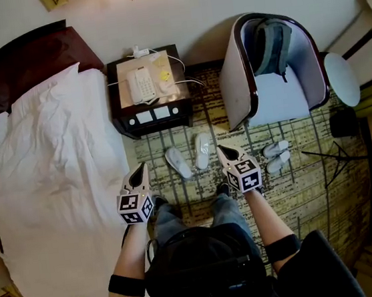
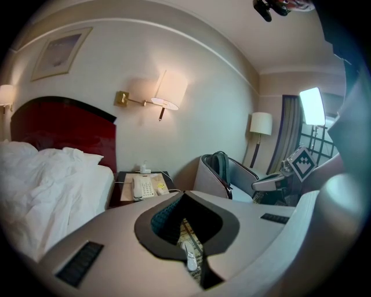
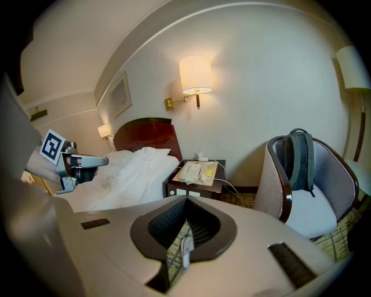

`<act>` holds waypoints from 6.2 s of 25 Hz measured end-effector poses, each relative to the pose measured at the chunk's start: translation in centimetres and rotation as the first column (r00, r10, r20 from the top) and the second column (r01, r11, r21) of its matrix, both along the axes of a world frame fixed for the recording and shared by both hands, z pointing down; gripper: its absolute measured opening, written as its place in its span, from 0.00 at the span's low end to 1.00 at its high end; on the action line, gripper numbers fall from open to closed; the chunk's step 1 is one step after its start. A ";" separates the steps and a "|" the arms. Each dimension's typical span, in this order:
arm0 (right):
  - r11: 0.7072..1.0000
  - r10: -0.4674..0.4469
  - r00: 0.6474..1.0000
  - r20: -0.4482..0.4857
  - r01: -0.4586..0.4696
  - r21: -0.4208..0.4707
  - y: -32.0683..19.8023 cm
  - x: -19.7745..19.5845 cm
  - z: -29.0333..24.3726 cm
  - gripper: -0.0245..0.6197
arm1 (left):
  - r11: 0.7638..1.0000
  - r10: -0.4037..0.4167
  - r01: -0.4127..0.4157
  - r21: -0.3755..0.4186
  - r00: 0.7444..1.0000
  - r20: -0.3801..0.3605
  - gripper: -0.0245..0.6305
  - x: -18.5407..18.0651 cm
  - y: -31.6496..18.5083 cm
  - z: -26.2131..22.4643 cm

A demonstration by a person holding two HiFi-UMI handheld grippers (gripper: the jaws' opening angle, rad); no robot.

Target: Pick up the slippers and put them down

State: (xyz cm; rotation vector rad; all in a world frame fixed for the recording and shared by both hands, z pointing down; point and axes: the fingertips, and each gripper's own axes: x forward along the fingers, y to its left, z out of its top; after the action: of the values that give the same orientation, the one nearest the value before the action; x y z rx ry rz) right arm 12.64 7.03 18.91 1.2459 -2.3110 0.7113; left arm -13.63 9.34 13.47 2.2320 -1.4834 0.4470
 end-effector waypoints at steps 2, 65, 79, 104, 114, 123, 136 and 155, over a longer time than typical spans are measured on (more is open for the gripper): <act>1.000 -0.005 1.000 0.002 0.005 -0.005 0.1 0.0 0.2 0.04 | 1.000 -0.004 0.004 -0.004 1.000 -0.002 0.04 0.2 0.1 0.1; 0.954 -0.186 0.981 -0.051 0.168 -0.250 -1.5 -16.9 73.2 0.04 | 0.679 -0.304 -0.052 -0.733 0.888 -0.345 0.65 3.9 6.2 88.7; 0.956 -0.161 0.986 -0.046 0.144 -0.257 -3.2 -16.3 75.8 0.04 | 0.724 -0.254 -0.189 -0.664 0.821 -0.511 0.26 5.6 4.1 89.4; 0.995 -0.051 0.999 0.010 0.051 -0.084 -12.8 -18.7 67.6 0.04 | 0.817 -0.043 -0.331 -0.473 0.782 -0.622 0.23 -2.3 -10.4 77.6; 1.000 -0.024 0.999 0.048 0.024 -0.011 -17.5 -20.6 67.2 0.04 | 0.876 -0.096 -0.246 -0.415 0.754 -0.650 0.23 -6.2 -21.0 76.4; 0.999 -0.038 0.997 0.073 0.039 -0.014 -17.6 -22.3 68.5 0.04 | 0.905 -0.286 -0.033 -0.424 0.689 -0.665 0.23 -11.0 -27.9 76.8; 0.999 -0.053 0.995 0.079 0.053 -0.003 -17.7 -22.6 68.8 0.04 | 0.895 -0.433 0.191 -0.404 0.590 -0.681 0.23 -13.6 -30.1 77.2; 0.999 -0.053 0.994 0.098 0.053 0.007 -17.6 -23.0 69.1 0.04 | 0.784 -0.617 0.575 -0.234 0.680 -0.396 0.61 -19.9 -29.5 76.4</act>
State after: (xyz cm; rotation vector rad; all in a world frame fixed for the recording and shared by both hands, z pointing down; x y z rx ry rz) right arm -10.34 -10.55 88.05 1.1706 -2.4160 0.7654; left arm -33.51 -20.13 89.91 1.4866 -1.7506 -0.2118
